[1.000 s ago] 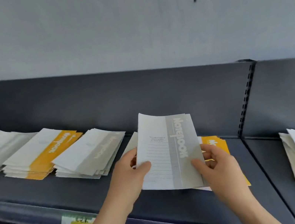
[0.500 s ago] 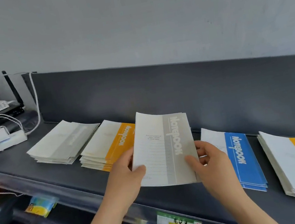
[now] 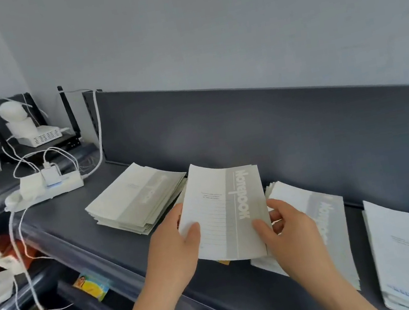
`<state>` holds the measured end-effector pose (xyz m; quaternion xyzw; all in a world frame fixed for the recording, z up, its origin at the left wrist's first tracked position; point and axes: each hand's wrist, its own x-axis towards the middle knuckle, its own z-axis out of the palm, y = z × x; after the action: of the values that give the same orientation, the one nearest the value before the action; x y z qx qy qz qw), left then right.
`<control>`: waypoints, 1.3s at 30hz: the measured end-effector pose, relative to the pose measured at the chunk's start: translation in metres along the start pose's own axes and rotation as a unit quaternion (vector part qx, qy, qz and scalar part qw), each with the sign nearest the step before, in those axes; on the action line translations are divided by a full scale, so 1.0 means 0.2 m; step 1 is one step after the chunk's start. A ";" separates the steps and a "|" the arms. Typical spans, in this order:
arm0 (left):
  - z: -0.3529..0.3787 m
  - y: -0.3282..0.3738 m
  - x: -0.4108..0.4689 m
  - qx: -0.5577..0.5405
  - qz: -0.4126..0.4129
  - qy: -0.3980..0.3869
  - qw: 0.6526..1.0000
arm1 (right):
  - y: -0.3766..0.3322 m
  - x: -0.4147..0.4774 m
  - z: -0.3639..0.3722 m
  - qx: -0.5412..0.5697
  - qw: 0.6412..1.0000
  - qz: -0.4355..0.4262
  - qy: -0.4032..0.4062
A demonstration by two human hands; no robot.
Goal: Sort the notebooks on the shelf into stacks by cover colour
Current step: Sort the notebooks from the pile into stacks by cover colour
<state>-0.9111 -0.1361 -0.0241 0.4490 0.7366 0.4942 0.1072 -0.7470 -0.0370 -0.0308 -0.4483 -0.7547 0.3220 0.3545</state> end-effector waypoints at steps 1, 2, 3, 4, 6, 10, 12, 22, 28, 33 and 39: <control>-0.03 -0.03 0.03 0.005 0.006 0.003 1.000 | -0.03 0.03 0.04 -0.004 1.000 -0.002 -0.001; -0.06 -0.06 0.07 0.010 0.013 0.005 1.000 | -0.06 0.05 0.08 -0.011 1.000 -0.005 -0.002; -0.09 -0.10 0.11 0.013 0.018 0.007 1.000 | -0.09 0.08 0.13 -0.018 1.000 -0.006 -0.005; -0.13 -0.14 0.15 0.017 0.022 0.009 1.000 | -0.13 0.10 0.18 -0.026 1.000 -0.006 -0.006; -0.20 -0.23 0.24 0.032 0.025 0.010 0.999 | -0.20 0.14 0.29 -0.034 0.999 -0.006 -0.004; -0.39 -0.41 0.43 0.074 0.047 0.001 0.996 | -0.35 0.21 0.53 -0.037 0.999 0.001 -0.001; -0.48 -0.49 0.52 0.102 0.059 0.003 0.993 | -0.43 0.25 0.65 -0.040 0.999 0.008 -0.002; -0.70 -0.75 0.78 0.293 0.066 -0.031 0.953 | -0.58 0.36 1.04 -0.221 0.975 0.001 -0.026; -0.68 -0.83 0.81 0.261 0.063 -0.052 0.962 | -0.62 0.36 1.09 -0.326 0.944 -0.024 -0.035; -0.67 -0.80 0.79 0.288 0.106 -0.016 0.952 | -0.62 0.32 1.05 -0.304 0.952 -0.040 0.005; -0.60 -0.60 0.69 0.194 0.187 -0.029 0.963 | -0.57 0.20 0.85 -0.293 0.952 -0.032 0.083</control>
<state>-1.1293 -0.1179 -0.0257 0.6047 0.7181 0.3400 -0.0550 -0.9522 -0.0734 -0.0221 -0.5328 -0.7979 0.0369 0.2794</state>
